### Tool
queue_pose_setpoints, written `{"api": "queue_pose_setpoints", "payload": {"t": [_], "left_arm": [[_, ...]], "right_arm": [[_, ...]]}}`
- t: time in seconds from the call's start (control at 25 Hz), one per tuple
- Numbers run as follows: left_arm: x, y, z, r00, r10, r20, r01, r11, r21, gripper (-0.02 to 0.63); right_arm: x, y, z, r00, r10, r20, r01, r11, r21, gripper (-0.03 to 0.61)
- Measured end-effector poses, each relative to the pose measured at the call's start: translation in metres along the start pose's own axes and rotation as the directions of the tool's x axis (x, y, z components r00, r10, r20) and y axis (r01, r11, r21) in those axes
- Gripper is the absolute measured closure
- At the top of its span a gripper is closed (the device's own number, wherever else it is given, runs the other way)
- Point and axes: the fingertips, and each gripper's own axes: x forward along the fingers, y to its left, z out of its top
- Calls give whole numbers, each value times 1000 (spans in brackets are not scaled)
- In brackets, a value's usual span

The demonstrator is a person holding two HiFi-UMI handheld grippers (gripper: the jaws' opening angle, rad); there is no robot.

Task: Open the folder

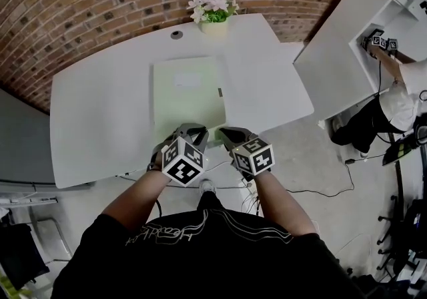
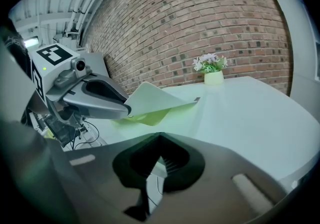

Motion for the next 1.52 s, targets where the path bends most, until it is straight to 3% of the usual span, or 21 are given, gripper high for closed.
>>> {"api": "queue_pose_setpoints", "payload": {"t": [0.44, 1.16, 1.52], "left_arm": [[-5, 5, 2, 999, 4, 31, -3, 998, -56, 595], [-22, 12, 11, 996, 35, 78, -30, 997, -66, 595], [-37, 15, 7, 988, 128, 91, -134, 989, 59, 583]], "right_arm": [[0, 0, 1, 1000, -18, 6, 19, 1000, -9, 577], [0, 0, -1, 1000, -28, -6, 28, 1000, -7, 577], [2, -2, -4, 999, -49, -23, 49, 999, -8, 578]]}}
